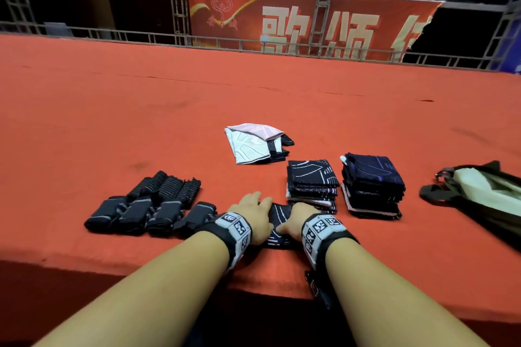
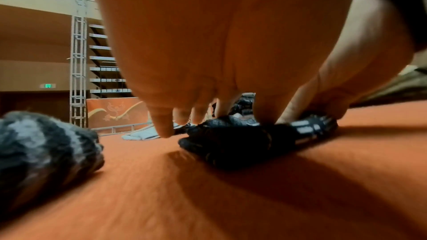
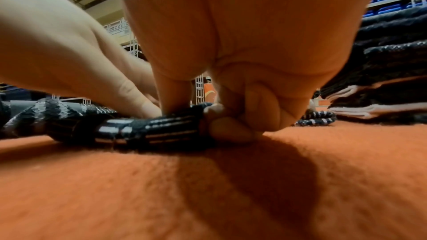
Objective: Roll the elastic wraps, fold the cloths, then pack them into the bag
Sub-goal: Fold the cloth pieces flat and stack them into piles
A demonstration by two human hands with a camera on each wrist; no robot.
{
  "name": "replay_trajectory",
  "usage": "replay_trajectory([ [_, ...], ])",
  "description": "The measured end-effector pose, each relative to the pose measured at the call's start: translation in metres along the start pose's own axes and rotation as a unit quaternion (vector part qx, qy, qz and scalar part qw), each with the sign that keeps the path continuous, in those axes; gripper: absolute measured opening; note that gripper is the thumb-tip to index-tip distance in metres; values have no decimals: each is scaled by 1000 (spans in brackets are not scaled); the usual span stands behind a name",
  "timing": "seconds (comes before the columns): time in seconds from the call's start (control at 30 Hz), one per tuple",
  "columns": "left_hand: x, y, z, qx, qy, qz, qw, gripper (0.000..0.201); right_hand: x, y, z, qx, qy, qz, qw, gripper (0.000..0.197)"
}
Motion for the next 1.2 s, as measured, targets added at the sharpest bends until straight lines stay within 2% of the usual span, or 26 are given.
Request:
replay_trajectory([
  [0.1, -31, 5, 10, 63, 28, 87, 994, 76, -1, -1, -3, -3, -8, 6, 1000, 57],
  [0.17, -39, 10, 17, 74, 43, 102, 991, 80, -2, 2, -8, -7, 7, 13, 1000, 58],
  [0.33, -44, 17, 23, 53, 48, 110, 991, 85, -1, 6, -21, 17, 65, 32, 997, 68],
  [0.43, -44, 16, 22, 52, 48, 92, 993, 85, 6, -2, -16, 108, 47, 57, 991, 96],
  [0.47, -44, 15, 23, 52, 47, 88, 994, 85, 7, -5, -14, 139, 32, 72, 987, 99],
  [0.6, -43, 13, 22, 52, 44, 89, 994, 85, 1, -6, -16, 166, 9, 117, 979, 87],
  [0.77, -40, 11, 22, 49, 41, 123, 990, 86, -5, 9, -22, 169, 4, 133, 977, 98],
  [1.0, -35, 7, 19, 33, 40, 163, 985, 99, -11, 27, -34, 164, 38, 172, 970, 109],
  [1.2, -40, 12, 23, 26, 73, 164, 983, 105, -10, 33, -31, 173, 16, 185, 967, 112],
])
Point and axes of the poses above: each hand's wrist, its own y-axis towards the middle knuckle, its own x-axis out of the back of the hand, z = x × y, the point moved 7 cm from there along y, towards the middle knuckle, and after that the axes turned 4 degrees about y, right-handed, at the moved point
